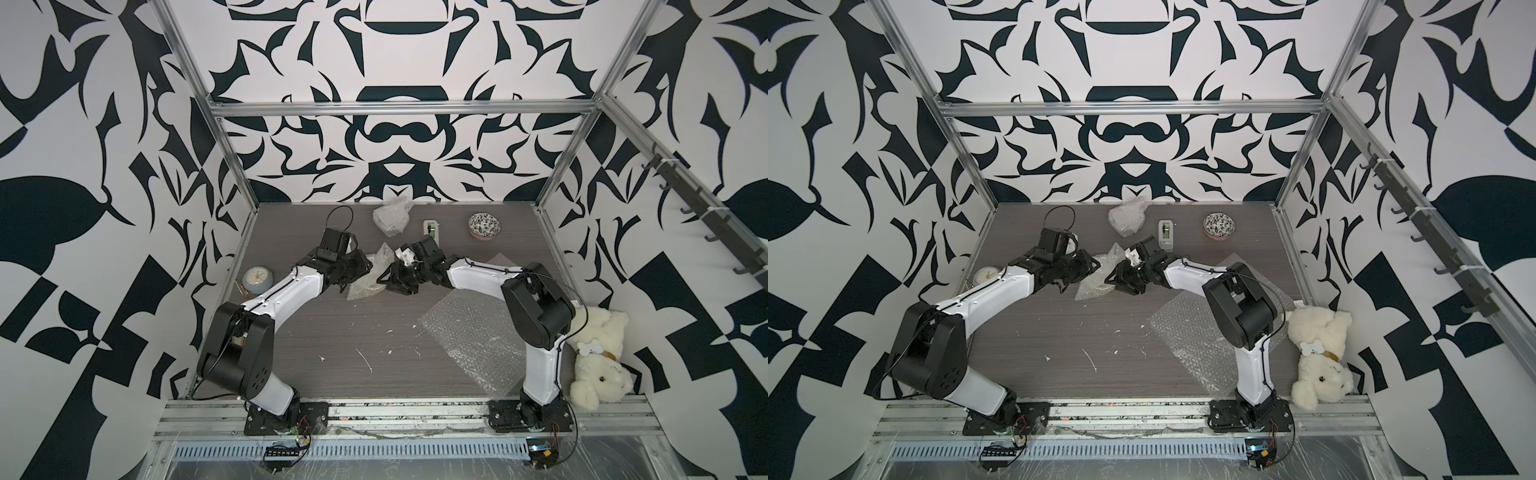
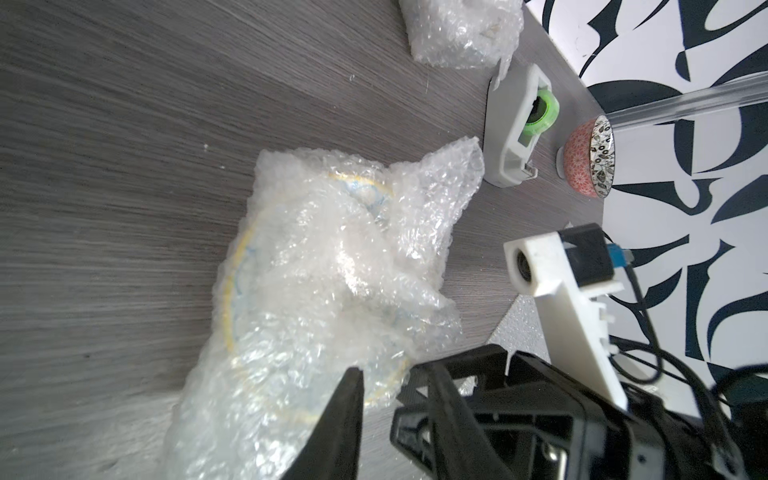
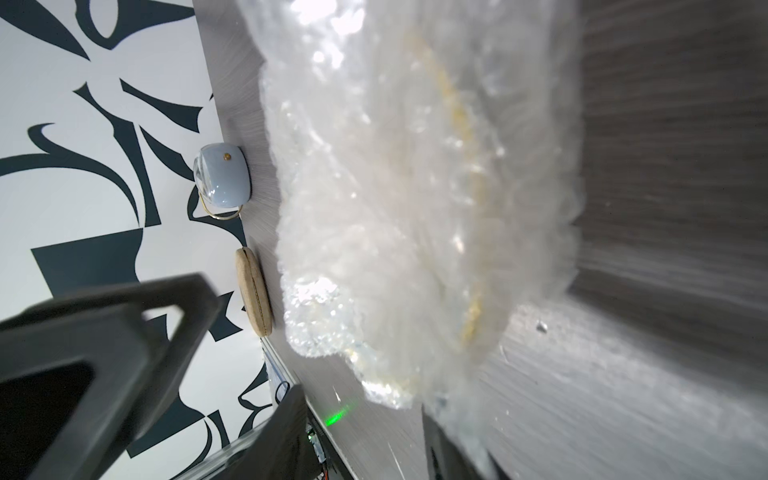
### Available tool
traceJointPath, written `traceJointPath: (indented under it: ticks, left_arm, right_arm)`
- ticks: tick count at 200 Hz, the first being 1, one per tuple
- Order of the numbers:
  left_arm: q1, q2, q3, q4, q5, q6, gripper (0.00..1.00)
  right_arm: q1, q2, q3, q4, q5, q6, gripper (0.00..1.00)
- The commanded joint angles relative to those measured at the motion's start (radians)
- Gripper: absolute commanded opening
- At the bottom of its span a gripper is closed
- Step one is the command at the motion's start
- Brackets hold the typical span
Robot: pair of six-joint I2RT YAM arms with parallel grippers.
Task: Wrap bowls in bubble wrap
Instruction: Move the bubble-wrapped bowl to the center of the board.
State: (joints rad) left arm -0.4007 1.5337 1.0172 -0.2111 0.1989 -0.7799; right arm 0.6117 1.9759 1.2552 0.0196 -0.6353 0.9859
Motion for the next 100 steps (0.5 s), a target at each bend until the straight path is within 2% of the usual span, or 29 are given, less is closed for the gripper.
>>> traceJointPath:
  ticks: [1,41,79,100]
  left_arm:
    - [0.007,-0.030,-0.031,-0.031,-0.027,0.016,0.32]
    - [0.011,-0.025,-0.038,-0.033,-0.022,0.018,0.32]
    - [0.017,-0.026,-0.040,-0.032,-0.024,0.022,0.33]
    - [0.027,-0.034,-0.045,-0.037,-0.024,0.026,0.33]
  right_arm:
    - [-0.007,0.028,-0.007,0.103,0.022,0.041,0.49]
    - [-0.016,0.083,-0.002,0.178,0.037,0.071,0.49]
    - [-0.025,0.124,0.049,0.197,0.031,0.077,0.29]
    - [-0.029,0.152,0.099,0.197,0.023,0.083,0.23]
